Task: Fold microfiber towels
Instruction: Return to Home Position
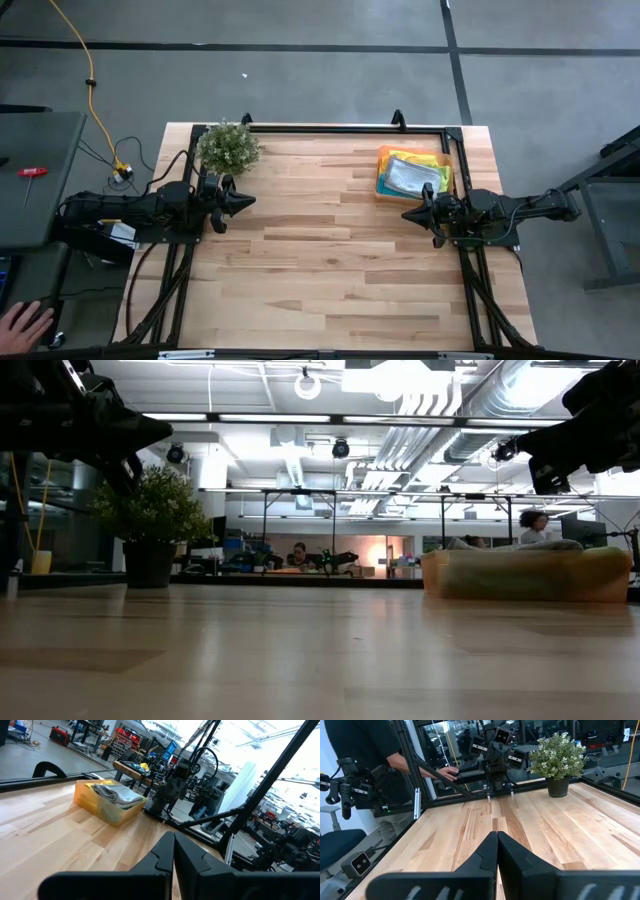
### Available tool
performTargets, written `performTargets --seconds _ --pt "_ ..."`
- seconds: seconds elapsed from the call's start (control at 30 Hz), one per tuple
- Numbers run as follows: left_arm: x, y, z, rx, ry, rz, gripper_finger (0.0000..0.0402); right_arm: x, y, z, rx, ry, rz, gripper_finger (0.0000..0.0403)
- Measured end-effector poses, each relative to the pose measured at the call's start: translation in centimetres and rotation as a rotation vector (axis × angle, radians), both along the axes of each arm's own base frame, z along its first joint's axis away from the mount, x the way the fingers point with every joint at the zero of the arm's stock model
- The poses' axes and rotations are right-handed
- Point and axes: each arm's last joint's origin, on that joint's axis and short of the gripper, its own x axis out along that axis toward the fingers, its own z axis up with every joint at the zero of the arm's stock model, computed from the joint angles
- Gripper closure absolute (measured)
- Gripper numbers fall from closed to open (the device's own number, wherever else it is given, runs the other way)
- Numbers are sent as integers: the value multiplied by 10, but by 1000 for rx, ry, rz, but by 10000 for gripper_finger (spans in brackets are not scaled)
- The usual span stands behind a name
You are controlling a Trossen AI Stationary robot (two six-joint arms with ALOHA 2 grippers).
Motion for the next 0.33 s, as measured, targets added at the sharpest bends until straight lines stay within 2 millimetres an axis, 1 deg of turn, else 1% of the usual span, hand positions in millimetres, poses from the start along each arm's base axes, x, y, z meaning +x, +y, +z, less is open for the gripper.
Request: performTargets --seconds 0.33 --pt "0 0 0 0 0 0 398 0 0 0 0 0 0 402"
